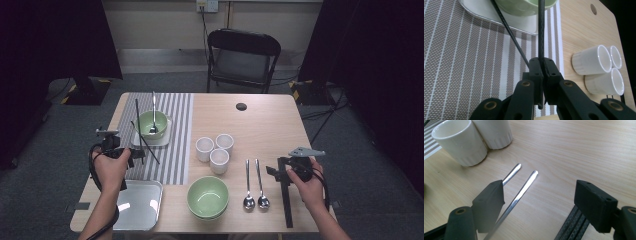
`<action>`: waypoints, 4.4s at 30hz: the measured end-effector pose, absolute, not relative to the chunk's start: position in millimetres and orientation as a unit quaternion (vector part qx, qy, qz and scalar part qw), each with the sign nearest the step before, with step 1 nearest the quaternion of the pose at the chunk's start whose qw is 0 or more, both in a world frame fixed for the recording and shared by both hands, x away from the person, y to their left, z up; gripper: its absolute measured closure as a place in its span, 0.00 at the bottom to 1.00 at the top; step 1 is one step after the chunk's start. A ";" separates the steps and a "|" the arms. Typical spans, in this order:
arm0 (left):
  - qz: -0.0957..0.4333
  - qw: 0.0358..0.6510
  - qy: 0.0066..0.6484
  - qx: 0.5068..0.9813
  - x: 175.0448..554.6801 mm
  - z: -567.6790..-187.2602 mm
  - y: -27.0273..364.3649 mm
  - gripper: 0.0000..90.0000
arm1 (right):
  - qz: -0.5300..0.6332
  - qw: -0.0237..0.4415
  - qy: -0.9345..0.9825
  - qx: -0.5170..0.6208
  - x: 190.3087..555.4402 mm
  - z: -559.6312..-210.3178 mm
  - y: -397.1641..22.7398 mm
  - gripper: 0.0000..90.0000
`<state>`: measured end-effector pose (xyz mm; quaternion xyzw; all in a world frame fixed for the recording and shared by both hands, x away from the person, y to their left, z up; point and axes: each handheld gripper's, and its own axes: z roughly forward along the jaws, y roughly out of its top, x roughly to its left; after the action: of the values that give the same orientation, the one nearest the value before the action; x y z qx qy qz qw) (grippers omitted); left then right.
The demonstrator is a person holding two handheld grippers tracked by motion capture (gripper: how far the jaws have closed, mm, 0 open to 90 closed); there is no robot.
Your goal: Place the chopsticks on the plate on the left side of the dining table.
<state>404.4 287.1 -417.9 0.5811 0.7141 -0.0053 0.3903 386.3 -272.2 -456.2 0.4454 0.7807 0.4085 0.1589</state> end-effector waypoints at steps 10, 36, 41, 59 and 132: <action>0.008 0.384 0.723 0.573 405.1 -426.0 290.1 0.97 | 0.411 0.160 0.779 0.446 385.0 -456.5 -275.3 0.26; 0.012 0.356 0.753 0.554 416.5 -450.0 304.9 0.97 | 0.416 0.154 0.776 0.448 383.8 -459.4 -276.8 0.26; 0.005 0.347 0.768 0.539 423.0 -456.5 308.0 0.97 | 0.421 0.153 0.772 0.450 384.0 -458.5 -278.7 0.26; -0.008 0.324 0.788 0.524 424.3 -465.9 303.9 0.96 | 0.429 0.155 0.769 0.449 384.0 -456.7 -280.6 0.25; -0.054 0.346 0.764 0.542 425.2 -465.0 276.8 0.97 | 0.437 0.156 0.762 0.451 383.6 -452.9 -282.3 0.25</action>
<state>425.2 276.8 -465.0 0.5419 0.7641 -0.0536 0.3459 383.6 -282.3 -452.9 0.4510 0.7621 0.4373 0.1565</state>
